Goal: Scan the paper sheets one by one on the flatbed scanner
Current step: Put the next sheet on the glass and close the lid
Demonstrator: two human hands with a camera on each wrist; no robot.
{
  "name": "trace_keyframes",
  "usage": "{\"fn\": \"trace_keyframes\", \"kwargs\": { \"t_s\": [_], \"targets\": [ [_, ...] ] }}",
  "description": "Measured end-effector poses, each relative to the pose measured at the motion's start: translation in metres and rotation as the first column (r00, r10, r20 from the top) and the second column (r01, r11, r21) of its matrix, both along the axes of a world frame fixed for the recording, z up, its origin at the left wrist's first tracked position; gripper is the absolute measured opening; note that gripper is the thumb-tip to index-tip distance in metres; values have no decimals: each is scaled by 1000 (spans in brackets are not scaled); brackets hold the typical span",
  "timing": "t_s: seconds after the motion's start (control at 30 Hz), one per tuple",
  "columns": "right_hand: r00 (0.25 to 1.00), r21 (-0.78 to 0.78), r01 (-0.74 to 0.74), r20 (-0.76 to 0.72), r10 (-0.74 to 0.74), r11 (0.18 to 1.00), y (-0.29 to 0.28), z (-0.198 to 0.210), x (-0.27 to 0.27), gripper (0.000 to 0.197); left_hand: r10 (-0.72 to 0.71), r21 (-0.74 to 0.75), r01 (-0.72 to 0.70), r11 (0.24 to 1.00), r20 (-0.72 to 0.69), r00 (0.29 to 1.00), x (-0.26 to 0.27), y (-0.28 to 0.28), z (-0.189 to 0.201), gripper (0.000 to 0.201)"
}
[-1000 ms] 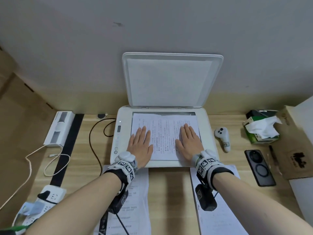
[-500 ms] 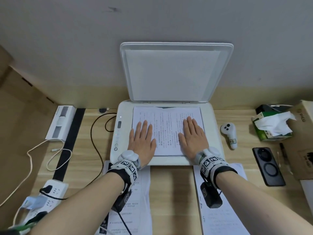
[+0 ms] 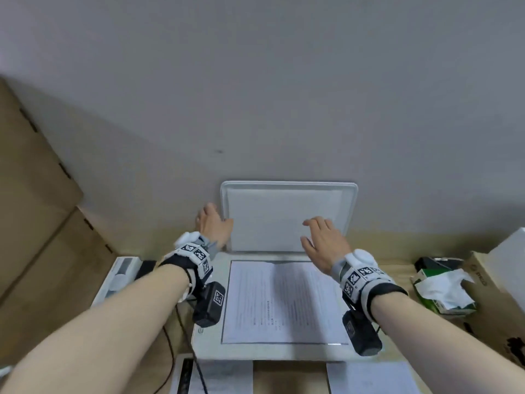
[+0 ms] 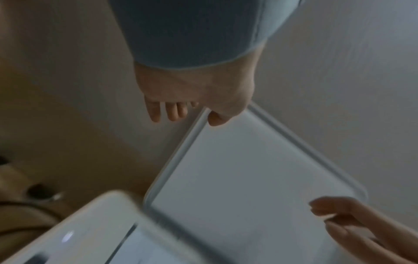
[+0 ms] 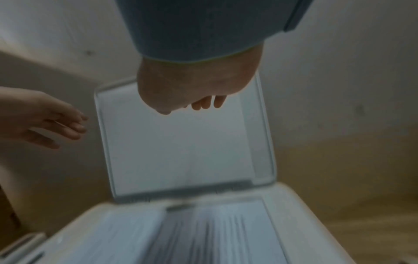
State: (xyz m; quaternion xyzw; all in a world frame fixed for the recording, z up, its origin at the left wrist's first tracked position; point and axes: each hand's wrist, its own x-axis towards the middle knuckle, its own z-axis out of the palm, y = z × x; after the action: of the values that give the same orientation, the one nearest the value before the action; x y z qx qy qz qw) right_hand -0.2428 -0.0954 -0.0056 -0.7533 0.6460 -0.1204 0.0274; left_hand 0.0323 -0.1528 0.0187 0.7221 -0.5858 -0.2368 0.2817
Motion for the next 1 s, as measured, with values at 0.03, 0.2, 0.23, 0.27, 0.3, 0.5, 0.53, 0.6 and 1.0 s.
{"fn": "trace_keyframes", "kwargs": {
  "t_s": [0.03,0.2,0.23,0.27,0.3,0.5,0.53,0.6,1.0],
  "targets": [
    [1000,-62,-11,7,12,998,-8,15,2,41,33,7,-33,999,-34,999,4,-10,15,59],
    [1000,-151,-14,10,16,988,-26,61,18,53,-24,75,46,996,-270,963,-3,-24,53,45],
    [1000,-124,-19,-4,18,992,-24,62,21,59,-32,71,55,996,-289,957,-4,-22,52,45],
    [999,-106,-24,-24,21,994,-23,61,23,66,-24,65,45,997,-289,957,-3,-19,52,46],
    [998,-113,-28,-53,22,993,-22,59,24,72,-20,62,38,997,-268,963,-1,-17,51,47],
    [984,-30,-51,-173,45,998,6,56,35,43,-416,270,403,874,-11,909,17,14,49,16],
    [980,77,-6,-198,21,997,16,54,40,34,-483,308,461,832,-4,875,18,24,42,16],
    [966,272,39,-257,34,961,32,51,49,33,-610,387,555,737,24,792,19,42,28,23],
    [968,477,-139,-119,221,868,125,-71,53,80,-834,582,603,546,304,461,33,140,-94,104]
  ]
}}
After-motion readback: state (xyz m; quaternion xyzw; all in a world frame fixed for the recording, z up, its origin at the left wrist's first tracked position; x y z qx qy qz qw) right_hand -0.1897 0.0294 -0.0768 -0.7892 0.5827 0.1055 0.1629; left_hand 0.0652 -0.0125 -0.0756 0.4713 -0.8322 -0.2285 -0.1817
